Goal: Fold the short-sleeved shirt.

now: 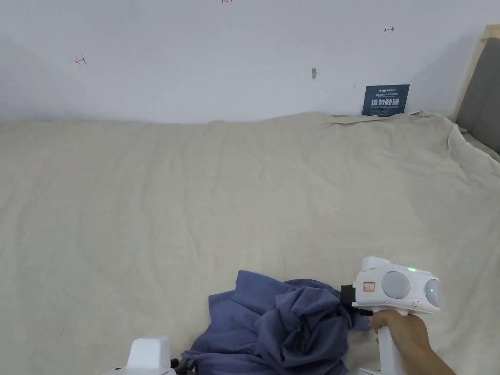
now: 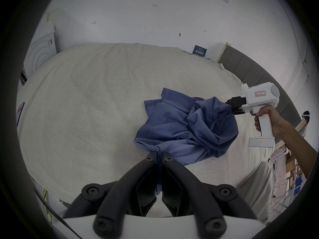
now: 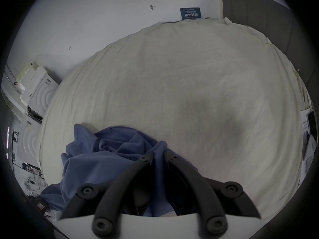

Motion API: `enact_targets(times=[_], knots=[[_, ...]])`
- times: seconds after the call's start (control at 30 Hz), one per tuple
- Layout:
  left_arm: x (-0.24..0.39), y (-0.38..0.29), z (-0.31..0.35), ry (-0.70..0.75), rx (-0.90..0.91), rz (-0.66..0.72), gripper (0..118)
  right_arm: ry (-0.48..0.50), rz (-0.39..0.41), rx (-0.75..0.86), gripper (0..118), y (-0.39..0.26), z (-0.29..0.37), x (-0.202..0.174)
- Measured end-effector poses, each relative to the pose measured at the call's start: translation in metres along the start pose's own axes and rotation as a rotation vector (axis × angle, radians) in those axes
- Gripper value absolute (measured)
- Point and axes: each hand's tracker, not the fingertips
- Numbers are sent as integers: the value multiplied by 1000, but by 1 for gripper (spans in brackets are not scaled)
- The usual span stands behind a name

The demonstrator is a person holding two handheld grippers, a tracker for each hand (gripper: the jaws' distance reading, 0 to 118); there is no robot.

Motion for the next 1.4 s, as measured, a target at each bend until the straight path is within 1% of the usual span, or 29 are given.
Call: enact_targets(times=[0.07, 0.1, 0.2, 0.3, 0.37, 0.47, 0.6, 0.73, 0.8, 0.9, 0.97, 1.03, 1.1, 1.23, 1.37, 1.4], knots=[[0, -1, 1, -6, 1, 3, 1, -3, 59, 16, 8, -2, 7, -3], [0, -1, 2, -7, 4, 4, 1, -8, 62, 30, 7, -4, 16, -7], [-1, 0, 7, -29, 22, 18, 1, 40, 39, 102, 6, -3, 41, -3], [-3, 7, 18, -69, 75, 47, 1, 64, 59, 182, 6, 4, 76, 1], [-5, 17, 26, -84, 106, 62, 1, 90, 56, 240, 6, 9, 106, 2], [-11, 39, 37, -109, 164, 89, 1, 113, 48, 335, 6, 22, 150, 4], [-23, 81, 55, -83, 257, 83, 1, 128, 44, 452, 6, 39, 203, 3], [-37, 134, 78, -53, 362, 72, 1, 116, 60, 556, 6, 61, 249, -1], [-44, 161, 90, -31, 403, 67, 1, 111, 59, 595, 6, 78, 264, 5], [-54, 201, 108, 5, 441, 71, 1, 62, 74, 653, 6, 103, 286, 12], [-60, 225, 118, 31, 475, 81, 1, 51, 62, 675, 6, 116, 300, 17], [-64, 251, 125, 79, 493, 64, 1, 40, 60, 701, 6, 134, 309, 22], [-67, 275, 128, 106, 509, 61, 1, 4, 69, 725, 6, 150, 317, 22], [-72, 324, 130, 176, 536, 46, 1, 5, 44, 772, 6, 183, 325, 21], [-77, 365, 134, 186, 550, 57, 1, -12, 42, 808, 6, 215, 329, 19], [-77, 373, 136, 234, 568, 32, 1, -12, 37, 818, 6, 221, 329, 19]])
